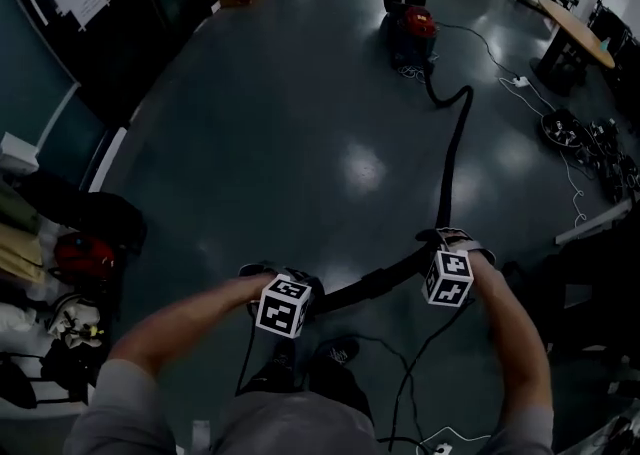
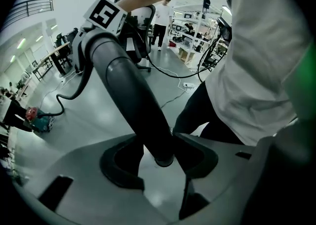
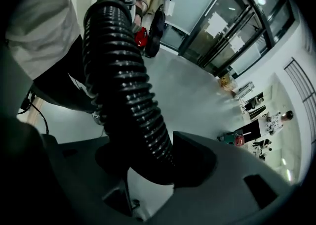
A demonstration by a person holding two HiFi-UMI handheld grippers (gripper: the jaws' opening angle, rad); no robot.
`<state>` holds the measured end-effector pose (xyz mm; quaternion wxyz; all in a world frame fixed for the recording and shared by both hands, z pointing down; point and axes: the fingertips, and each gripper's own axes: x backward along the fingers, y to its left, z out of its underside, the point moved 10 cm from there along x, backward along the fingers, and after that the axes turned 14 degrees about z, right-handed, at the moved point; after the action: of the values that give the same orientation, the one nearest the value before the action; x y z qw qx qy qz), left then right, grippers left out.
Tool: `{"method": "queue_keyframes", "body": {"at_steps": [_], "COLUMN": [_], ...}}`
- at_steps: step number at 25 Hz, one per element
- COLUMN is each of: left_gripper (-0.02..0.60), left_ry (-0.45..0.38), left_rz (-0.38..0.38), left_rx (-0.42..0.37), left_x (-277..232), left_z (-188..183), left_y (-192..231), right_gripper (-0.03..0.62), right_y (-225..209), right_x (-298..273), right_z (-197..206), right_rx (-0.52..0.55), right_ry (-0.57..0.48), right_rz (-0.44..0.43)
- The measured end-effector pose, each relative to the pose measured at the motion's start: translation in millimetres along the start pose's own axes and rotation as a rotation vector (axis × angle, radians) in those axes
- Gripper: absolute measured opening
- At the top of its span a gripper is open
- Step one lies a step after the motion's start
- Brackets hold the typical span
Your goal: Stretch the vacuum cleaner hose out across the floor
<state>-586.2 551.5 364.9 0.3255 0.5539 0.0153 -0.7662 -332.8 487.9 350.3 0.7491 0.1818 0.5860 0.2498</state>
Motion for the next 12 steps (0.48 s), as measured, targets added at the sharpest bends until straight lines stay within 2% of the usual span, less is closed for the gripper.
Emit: {"method": "queue_keyframes", "body": {"at_steps": [5,9,12], "left_gripper": [0.187,0.176,0.161], "left_ry": [-0.015,-0.027,-0.051], "left_rz": [-0.051,-0.06,-0.082], "left_rx": [-0.022,-0.076,-0.073], "left_x": [-2.2,1.1,4.0], "left_z": [23.9,34.3,48.3], "left_y": [8.9,0.8,-5.3], "right_gripper": [0.209,0.209,0.209], "right_y": [32.5,77.3,116.4], "right_x": [15.8,35.1,47.1], "right_z": [2.3,-1.7,-13.4], "right_rx": [-0.145,-0.317,-0.47], "right_ry": [0.103,0.19,0.224], "right_rz": [-0.045,-0.058,-0.053]}}
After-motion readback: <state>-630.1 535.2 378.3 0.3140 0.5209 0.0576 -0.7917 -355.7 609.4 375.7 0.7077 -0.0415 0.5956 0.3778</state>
